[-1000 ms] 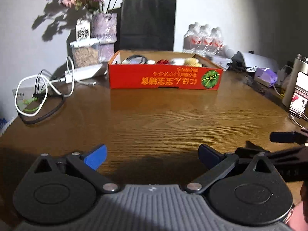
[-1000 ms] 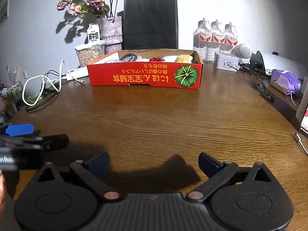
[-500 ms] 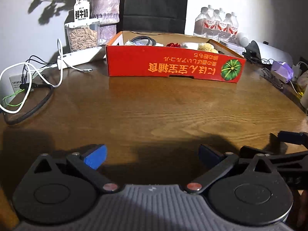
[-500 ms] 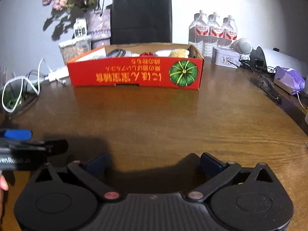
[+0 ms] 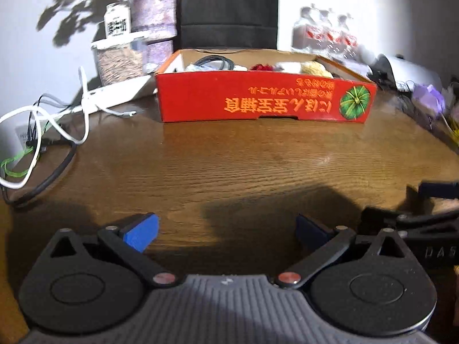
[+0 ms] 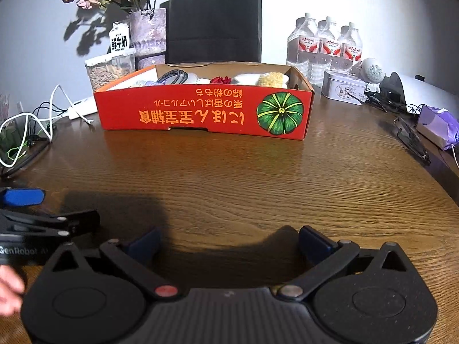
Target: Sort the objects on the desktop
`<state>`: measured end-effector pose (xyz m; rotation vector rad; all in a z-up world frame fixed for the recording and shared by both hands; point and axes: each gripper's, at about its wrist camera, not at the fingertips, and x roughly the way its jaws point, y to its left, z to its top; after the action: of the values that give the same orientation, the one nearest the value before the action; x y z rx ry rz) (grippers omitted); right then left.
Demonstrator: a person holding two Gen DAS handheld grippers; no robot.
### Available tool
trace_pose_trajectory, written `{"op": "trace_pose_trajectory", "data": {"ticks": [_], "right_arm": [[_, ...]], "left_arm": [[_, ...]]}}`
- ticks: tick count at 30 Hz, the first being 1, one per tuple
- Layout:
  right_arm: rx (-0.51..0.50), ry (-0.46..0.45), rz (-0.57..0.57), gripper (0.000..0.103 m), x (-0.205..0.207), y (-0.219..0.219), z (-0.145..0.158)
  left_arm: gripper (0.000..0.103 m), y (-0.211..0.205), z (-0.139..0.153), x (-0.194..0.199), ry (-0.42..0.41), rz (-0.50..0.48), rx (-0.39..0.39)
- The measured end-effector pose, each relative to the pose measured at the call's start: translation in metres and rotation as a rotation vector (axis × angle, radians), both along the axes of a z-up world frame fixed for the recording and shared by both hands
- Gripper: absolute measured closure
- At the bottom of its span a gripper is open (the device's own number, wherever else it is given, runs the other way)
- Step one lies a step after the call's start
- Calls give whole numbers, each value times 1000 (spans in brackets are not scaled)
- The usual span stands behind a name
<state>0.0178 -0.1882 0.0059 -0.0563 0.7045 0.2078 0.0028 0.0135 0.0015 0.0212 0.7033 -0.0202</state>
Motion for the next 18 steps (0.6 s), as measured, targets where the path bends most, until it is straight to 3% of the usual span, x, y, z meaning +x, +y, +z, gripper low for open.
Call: {"op": "trace_pose_trajectory", "data": {"ticks": [18], "right_arm": [[2, 0, -4, 0, 1, 0, 0]], "left_arm": [[0, 2, 0, 2, -1, -8, -3]]}}
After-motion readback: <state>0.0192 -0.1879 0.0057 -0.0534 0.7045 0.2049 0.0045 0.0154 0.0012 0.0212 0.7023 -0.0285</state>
